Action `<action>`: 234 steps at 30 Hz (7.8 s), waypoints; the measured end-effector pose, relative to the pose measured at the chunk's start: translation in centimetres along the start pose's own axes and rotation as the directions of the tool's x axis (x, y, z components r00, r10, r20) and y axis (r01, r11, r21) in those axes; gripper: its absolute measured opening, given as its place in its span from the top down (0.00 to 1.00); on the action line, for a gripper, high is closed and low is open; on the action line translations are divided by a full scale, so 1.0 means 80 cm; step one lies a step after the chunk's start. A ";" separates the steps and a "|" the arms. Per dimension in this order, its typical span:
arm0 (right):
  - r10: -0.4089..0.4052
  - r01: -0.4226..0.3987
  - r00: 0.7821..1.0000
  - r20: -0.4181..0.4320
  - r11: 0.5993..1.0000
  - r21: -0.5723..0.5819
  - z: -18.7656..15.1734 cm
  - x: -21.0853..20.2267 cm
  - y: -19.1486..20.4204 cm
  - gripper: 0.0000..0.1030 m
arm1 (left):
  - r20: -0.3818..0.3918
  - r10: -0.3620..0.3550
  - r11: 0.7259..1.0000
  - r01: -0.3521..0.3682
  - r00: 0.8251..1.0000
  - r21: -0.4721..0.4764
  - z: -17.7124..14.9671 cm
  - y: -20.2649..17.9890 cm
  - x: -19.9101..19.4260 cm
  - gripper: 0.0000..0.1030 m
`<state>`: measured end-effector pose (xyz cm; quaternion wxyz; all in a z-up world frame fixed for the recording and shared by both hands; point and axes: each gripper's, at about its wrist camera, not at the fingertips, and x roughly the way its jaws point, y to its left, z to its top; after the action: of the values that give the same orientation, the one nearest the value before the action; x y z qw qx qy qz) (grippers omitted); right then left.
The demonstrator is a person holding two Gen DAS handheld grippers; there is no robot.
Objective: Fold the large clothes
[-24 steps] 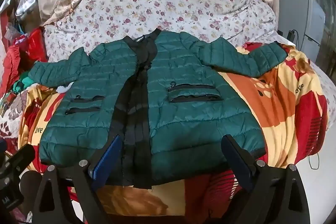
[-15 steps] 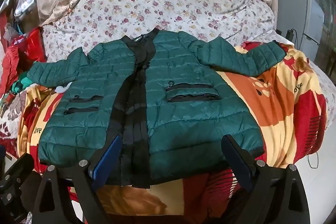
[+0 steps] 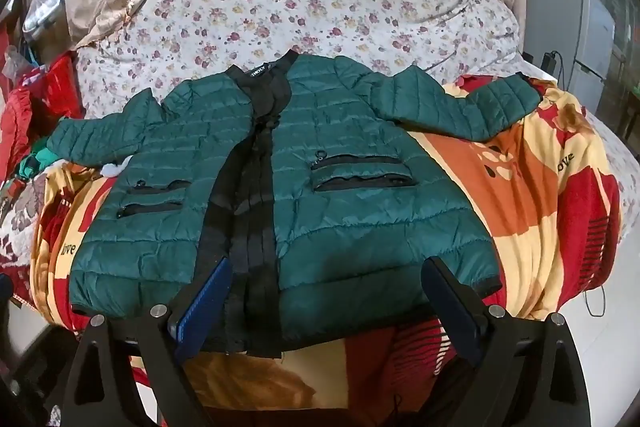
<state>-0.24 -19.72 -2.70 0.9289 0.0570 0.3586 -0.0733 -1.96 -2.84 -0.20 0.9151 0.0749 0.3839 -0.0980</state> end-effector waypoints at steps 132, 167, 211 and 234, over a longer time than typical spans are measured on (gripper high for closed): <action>0.108 -0.110 0.993 -0.052 0.994 -0.030 -0.019 0.011 0.020 0.08 | -0.017 0.057 0.971 -0.059 0.998 -0.230 0.000 0.056 -0.002 0.13; 0.163 -0.165 0.986 -0.022 0.975 -0.147 0.042 0.036 0.058 0.08 | 0.040 0.338 0.862 -0.292 0.940 -0.415 0.050 0.198 0.019 0.13; 0.225 -0.231 0.972 -0.067 0.965 -0.124 0.078 0.231 0.108 0.06 | -0.222 0.573 0.647 -0.602 0.789 -0.467 0.181 0.433 0.260 0.13; 0.237 -0.245 0.969 -0.073 0.959 -0.145 0.073 0.236 0.113 0.01 | -0.330 0.393 0.679 -0.512 0.859 -0.526 0.259 0.547 0.419 0.05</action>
<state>19.05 -13.54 -10.63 0.9223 0.0310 0.3789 0.0695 45.66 31.14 -7.11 0.8452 -0.1148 0.4491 0.2658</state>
